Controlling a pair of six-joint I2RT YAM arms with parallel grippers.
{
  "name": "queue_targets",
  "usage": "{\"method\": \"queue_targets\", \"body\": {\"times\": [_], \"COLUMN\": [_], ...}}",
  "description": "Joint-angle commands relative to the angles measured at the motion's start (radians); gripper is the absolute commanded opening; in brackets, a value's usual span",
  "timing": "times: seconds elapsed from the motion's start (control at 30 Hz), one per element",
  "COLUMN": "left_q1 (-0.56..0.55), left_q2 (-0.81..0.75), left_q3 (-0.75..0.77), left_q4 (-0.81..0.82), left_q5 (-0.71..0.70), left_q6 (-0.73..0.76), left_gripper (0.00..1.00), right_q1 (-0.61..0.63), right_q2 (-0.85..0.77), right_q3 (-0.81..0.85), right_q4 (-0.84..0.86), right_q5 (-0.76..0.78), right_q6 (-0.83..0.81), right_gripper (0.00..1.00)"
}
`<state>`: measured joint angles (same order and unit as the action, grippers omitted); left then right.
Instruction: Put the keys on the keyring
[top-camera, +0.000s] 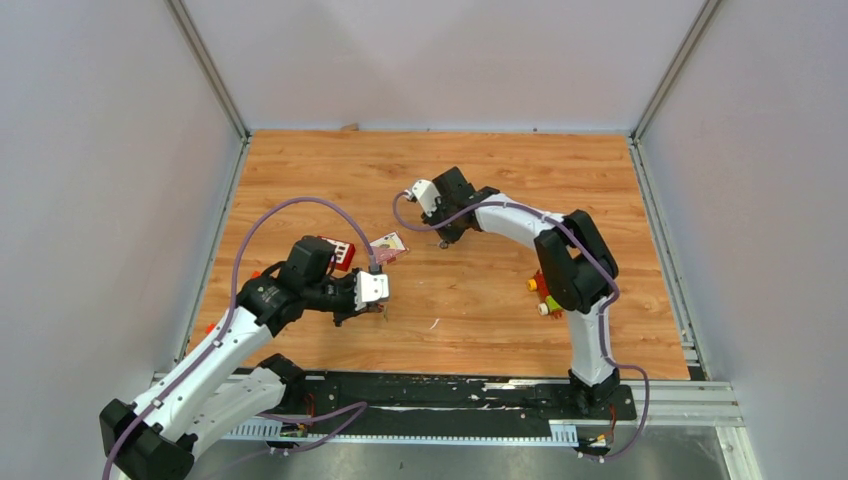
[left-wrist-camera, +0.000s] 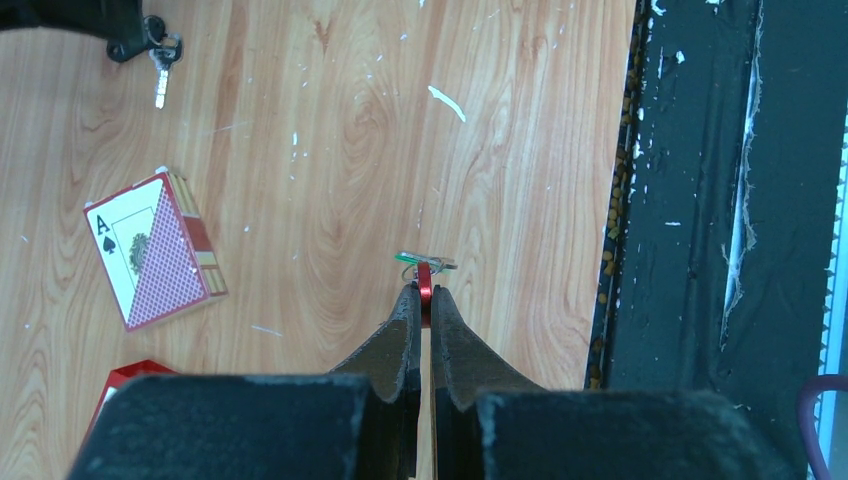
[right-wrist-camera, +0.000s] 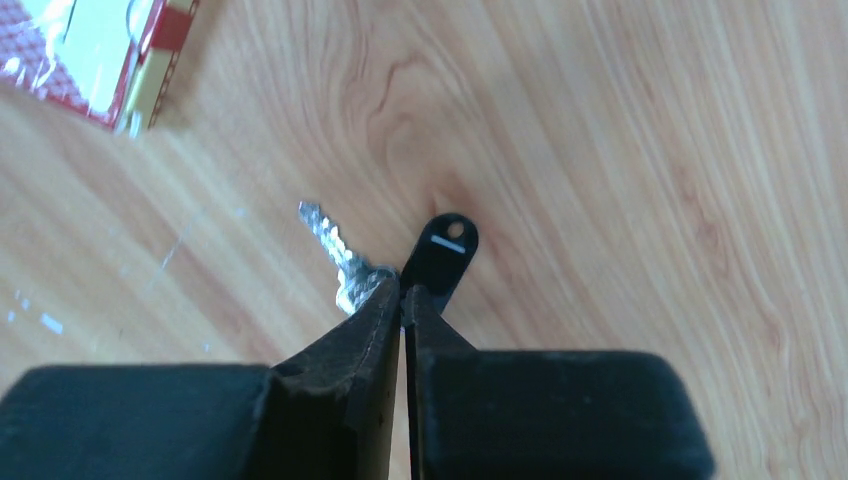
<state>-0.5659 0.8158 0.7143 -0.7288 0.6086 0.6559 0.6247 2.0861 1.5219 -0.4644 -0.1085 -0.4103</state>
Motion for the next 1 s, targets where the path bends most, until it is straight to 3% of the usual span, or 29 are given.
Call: {"method": "queue_targets", "body": {"times": [0.0, 0.27, 0.47, 0.6, 0.97], "left_q1": [0.005, 0.005, 0.005, 0.005, 0.005], "left_q2": [0.007, 0.031, 0.034, 0.011, -0.026], "left_q3": [0.010, 0.024, 0.025, 0.021, 0.010], "left_q4": [0.011, 0.009, 0.008, -0.006, -0.030], "left_q5": [0.017, 0.016, 0.020, 0.032, 0.073], "left_q6": [-0.003, 0.011, 0.014, 0.030, 0.054], "left_gripper": [0.00, 0.00, 0.00, 0.00, 0.00], "right_q1": [-0.025, -0.057, -0.058, -0.052, -0.032], "right_q2": [-0.124, -0.210, -0.193, -0.167, -0.092], "right_q3": [-0.059, -0.126, -0.103, -0.094, -0.031], "right_q4": [-0.016, -0.030, -0.061, -0.103, -0.180], "right_q5": [-0.062, -0.146, -0.222, -0.245, -0.236], "right_q6": [-0.027, -0.092, -0.281, -0.429, -0.629], "right_gripper": [0.07, 0.08, 0.37, 0.47, 0.41]}}
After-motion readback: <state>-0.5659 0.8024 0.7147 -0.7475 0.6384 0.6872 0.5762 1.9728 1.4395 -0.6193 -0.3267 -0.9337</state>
